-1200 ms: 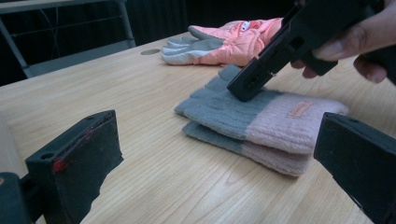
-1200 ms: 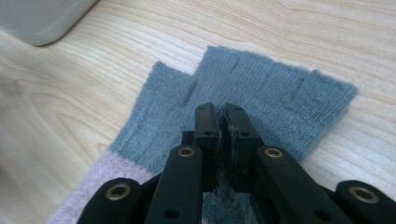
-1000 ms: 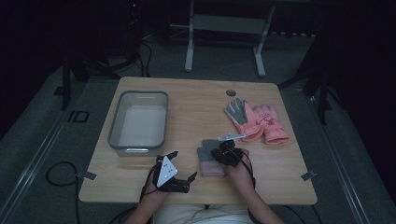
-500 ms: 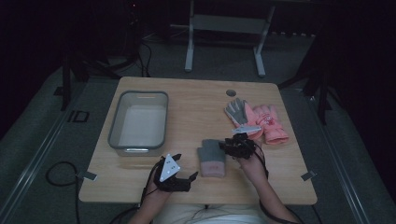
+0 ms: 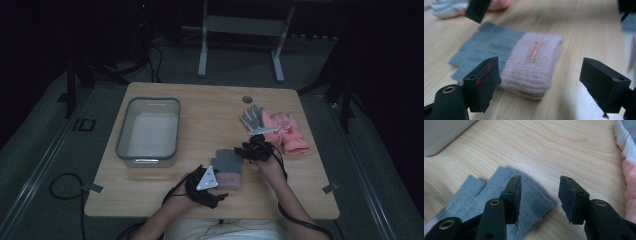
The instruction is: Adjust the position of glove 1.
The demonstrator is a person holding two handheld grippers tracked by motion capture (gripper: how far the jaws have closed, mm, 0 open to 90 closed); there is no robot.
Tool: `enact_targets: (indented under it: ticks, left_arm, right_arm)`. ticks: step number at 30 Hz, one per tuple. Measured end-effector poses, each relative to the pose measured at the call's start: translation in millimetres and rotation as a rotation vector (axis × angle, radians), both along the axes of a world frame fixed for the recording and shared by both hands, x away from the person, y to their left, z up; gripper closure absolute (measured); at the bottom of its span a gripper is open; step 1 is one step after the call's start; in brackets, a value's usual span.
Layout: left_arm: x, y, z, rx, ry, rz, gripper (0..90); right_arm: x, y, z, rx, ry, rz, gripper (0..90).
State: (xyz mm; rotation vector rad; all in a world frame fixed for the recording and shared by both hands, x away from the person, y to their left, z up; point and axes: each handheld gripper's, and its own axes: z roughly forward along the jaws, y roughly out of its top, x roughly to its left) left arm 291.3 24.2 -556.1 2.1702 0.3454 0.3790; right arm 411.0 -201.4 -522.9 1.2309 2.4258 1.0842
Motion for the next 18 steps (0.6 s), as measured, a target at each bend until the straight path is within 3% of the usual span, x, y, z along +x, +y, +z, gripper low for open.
enact_targets:
  ticks: [7, 13, 15, 18]
  left_arm:
    - [12.5, -9.8, -1.1, 0.079, 0.005, -0.024, 23.0]
    - [13.6, -12.7, -3.5, 0.116, -0.009, -0.033, 25.4]
    - [13.5, -12.9, -2.7, 0.126, -0.016, -0.040, 29.9]
    - [13.0, -14.4, -3.7, 0.136, -0.029, -0.039, 34.6]
  right_arm:
    - [9.0, -1.3, -15.4, -0.010, 0.050, -0.016, 46.3]
    - [9.0, 1.2, -23.3, -0.008, 0.079, -0.014, 44.0]
    - [8.6, 0.7, -23.4, -0.009, 0.082, -0.011, 44.0]
    - [7.3, 1.0, -23.4, -0.002, 0.089, 0.002, 51.8]
